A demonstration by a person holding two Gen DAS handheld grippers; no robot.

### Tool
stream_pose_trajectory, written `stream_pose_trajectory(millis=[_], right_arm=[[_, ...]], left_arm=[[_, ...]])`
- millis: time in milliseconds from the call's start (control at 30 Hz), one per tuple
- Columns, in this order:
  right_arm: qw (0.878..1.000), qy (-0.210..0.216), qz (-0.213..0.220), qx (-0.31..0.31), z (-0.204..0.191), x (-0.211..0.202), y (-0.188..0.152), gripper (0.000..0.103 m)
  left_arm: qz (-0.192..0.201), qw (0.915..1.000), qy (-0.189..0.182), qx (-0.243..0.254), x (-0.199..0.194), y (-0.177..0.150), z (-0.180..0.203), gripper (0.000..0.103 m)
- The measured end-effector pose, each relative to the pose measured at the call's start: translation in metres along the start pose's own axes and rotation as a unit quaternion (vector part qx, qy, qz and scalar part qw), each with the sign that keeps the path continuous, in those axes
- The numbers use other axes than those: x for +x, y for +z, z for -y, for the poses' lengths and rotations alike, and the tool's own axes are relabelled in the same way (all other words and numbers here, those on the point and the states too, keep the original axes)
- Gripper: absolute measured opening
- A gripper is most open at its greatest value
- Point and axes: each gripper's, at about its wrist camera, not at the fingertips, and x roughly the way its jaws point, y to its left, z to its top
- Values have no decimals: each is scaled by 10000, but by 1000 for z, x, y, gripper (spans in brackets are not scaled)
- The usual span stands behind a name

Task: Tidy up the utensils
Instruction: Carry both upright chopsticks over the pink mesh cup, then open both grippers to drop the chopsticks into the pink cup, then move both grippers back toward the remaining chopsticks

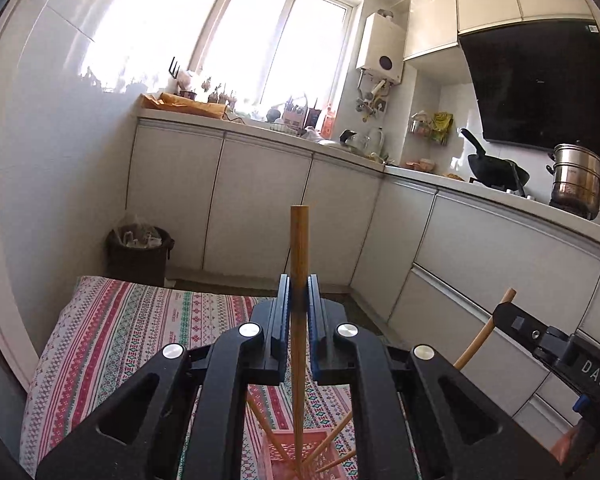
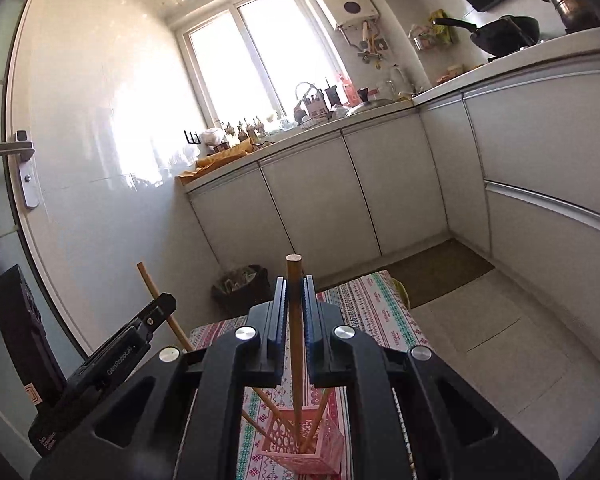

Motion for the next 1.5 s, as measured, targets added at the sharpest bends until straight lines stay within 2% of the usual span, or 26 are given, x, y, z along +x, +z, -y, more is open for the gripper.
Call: stream_pose_trajectory(millis=[133,200,267,367,433,500,533,600,667,733,800,867,900,933,967,1200,1333,1433,1500], right_arm=[[9996,188,-191,-94,2,15,-10,8],[9991,273,-302,-65,3,20,-14,9],[9990,274,-341,-9,4,20,-15,9],[9993,266,-259,62,5,14,-14,13],[9994,256,-183,114,5,9,-12,21],[9995,243,-111,171,4,4,-11,37],[9995,228,-81,180,4,2,-11,41],[9996,199,2,206,4,-3,-10,61],[9995,116,110,256,5,-8,-10,72],[9995,70,122,289,8,-11,-11,79],[9993,26,99,366,12,-14,-12,91],[9990,-30,86,447,17,-16,-13,95],[9989,-83,67,463,20,-18,-14,96],[9988,-142,32,464,23,-19,-15,96],[9987,-205,-25,457,26,-19,-17,96],[9961,-428,-435,638,49,-26,-27,96],[9937,-464,-665,772,57,-35,-37,96],[9869,-525,-1128,1031,70,-41,-54,96],[9790,-627,-1509,1223,82,-43,-67,96]], left_arm=[[-192,9998,-46,-102,12,-14,-7,8],[-221,9997,-53,-99,11,-14,-8,11],[-140,9998,-37,-133,4,-10,-9,25],[-10,9998,-12,-206,-7,-3,-12,35],[45,9997,-27,-243,-14,3,-12,35],[116,9996,-36,-248,-20,7,-11,38],[153,9996,-45,-231,-24,9,-10,41],[209,9996,-69,-198,-30,13,-8,47],[236,9995,-86,-191,-33,14,-7,54],[208,9996,-92,-150,-35,13,-6,57],[200,9997,-62,-119,-37,11,-6,65],[216,9997,-21,-130,-40,8,-6,80],[217,9997,3,-140,-42,7,-7,85],[224,9996,18,-168,-45,6,-8,94],[253,9995,27,-209,-48,5,-9,96],[92,9996,23,-260,-60,1,-13,96],[-59,9999,-66,-89,-67,-1,-11,96],[-195,9994,-276,102,-77,-2,-10,96],[-442,9972,-556,232,-80,-3,-8,96]])
